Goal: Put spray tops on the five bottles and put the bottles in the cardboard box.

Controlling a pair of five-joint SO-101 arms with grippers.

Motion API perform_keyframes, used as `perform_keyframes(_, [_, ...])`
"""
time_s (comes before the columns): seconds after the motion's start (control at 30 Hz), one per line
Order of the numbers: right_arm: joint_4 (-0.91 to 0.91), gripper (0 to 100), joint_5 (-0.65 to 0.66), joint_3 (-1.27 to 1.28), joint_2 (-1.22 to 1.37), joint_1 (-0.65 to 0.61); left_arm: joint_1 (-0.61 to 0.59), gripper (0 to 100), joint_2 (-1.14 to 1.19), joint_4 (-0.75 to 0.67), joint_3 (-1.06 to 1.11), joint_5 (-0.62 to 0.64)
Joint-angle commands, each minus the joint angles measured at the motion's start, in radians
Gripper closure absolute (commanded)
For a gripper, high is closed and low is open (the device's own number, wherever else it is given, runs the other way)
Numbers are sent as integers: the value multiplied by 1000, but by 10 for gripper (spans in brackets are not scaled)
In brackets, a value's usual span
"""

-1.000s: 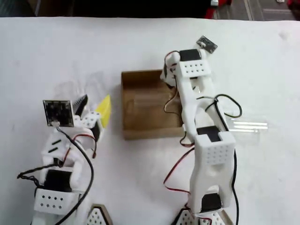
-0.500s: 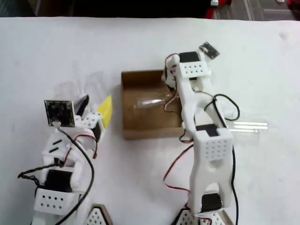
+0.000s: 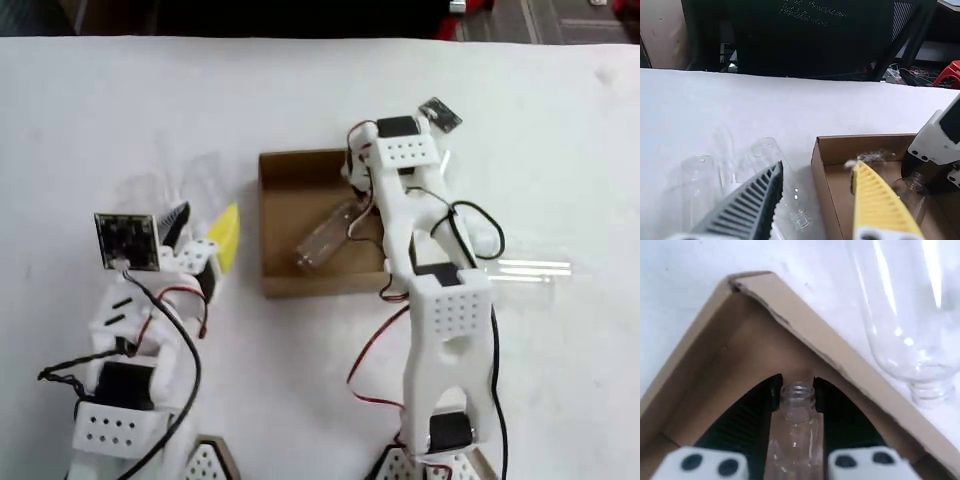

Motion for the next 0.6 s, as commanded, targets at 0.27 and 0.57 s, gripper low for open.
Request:
perform_keyframes(0.27, [4, 982, 160, -38, -289, -27, 157, 789, -13, -20, -23, -55])
perform_keyframes(0.57, [31, 982, 543, -28, -512, -199, 352, 789, -13, -23, 34, -253])
